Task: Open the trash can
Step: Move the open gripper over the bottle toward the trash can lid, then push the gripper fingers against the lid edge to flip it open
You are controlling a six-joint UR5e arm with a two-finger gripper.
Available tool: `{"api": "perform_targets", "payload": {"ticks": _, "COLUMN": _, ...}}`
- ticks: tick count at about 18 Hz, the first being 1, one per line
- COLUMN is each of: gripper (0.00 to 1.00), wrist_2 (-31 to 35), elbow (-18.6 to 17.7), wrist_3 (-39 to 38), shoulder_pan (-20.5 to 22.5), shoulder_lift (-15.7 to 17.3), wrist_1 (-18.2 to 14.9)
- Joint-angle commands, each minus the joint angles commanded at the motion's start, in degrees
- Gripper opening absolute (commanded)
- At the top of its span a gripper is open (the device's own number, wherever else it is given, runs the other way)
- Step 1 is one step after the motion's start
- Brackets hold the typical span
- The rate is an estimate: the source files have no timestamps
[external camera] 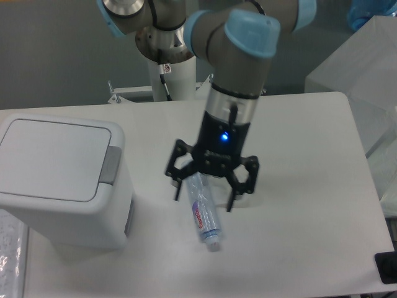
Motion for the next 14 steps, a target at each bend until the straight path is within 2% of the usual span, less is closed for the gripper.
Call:
{"api": "perform_targets", "payload": {"ticks": 3, "gripper": 1.0, "wrist_2": 0.17, "elbow": -5.0, "wrist_3": 0.0, "shoulder_pan": -0.44, "shoulder_lift": 3.25, "wrist_1": 0.0}}
{"api": "perform_targets", "payload": {"ticks": 5, "gripper": 1.0, "wrist_2": 0.35, "elbow": -7.65, "wrist_3": 0.0, "shoulder_pan": -1.14, "shoulder_lift": 4.22, "wrist_1": 0.0}}
{"api": "perform_targets", "payload": {"ticks": 8, "gripper": 1.0, "wrist_2": 0.62, "elbow": -8.97, "wrist_3": -0.09, "shoulder_pan": -3.25, "shoulder_lift": 4.14, "wrist_1": 0.09}}
{"api": "perform_targets", "payload": {"ticks": 14, "gripper": 1.0, "wrist_2": 0.35, "elbow": -8.98, "wrist_3": -2.9, "shoulder_pan": -4.31, "shoulder_lift": 4.05, "wrist_1": 0.35}}
